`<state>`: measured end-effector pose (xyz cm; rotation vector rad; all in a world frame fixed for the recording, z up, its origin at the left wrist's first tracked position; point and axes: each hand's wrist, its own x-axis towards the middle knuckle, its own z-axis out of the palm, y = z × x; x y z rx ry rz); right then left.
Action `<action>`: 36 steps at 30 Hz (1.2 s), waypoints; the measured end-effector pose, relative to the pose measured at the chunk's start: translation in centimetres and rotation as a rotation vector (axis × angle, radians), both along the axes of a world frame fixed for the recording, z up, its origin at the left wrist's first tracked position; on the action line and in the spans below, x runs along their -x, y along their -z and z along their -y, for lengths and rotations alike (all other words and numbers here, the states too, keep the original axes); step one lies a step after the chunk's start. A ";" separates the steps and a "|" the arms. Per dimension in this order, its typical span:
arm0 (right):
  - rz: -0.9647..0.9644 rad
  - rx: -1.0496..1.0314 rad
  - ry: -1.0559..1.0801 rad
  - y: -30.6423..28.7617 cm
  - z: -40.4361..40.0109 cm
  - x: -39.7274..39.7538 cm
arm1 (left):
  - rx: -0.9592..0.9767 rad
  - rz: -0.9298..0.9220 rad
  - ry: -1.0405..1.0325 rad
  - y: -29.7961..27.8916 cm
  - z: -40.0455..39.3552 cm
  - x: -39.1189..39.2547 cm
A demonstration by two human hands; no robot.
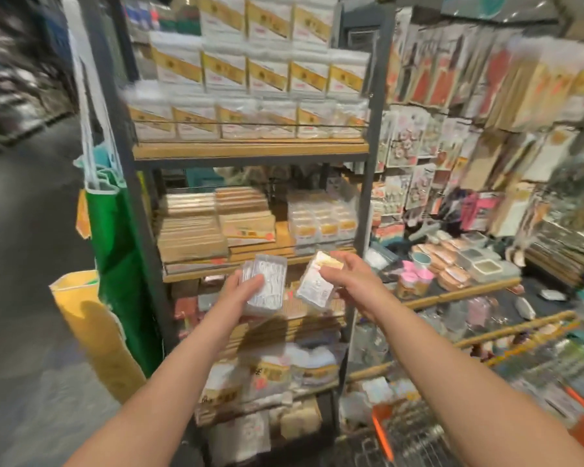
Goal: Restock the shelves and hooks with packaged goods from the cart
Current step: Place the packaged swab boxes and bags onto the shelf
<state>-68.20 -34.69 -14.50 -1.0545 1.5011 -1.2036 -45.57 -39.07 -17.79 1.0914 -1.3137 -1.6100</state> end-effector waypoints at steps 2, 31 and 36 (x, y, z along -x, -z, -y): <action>-0.057 -0.020 -0.024 -0.1 2.9 0.8 | -0.034 0.024 -0.004 0.3 2.4 -0.5; -1.109 0.037 -0.563 -2.5 21.8 6.9 | -0.088 0.125 -0.168 1.6 12.9 4.1; -1.214 0.061 -0.634 -2.9 22.8 6.7 | -0.066 0.117 -0.182 1.3 13.4 4.6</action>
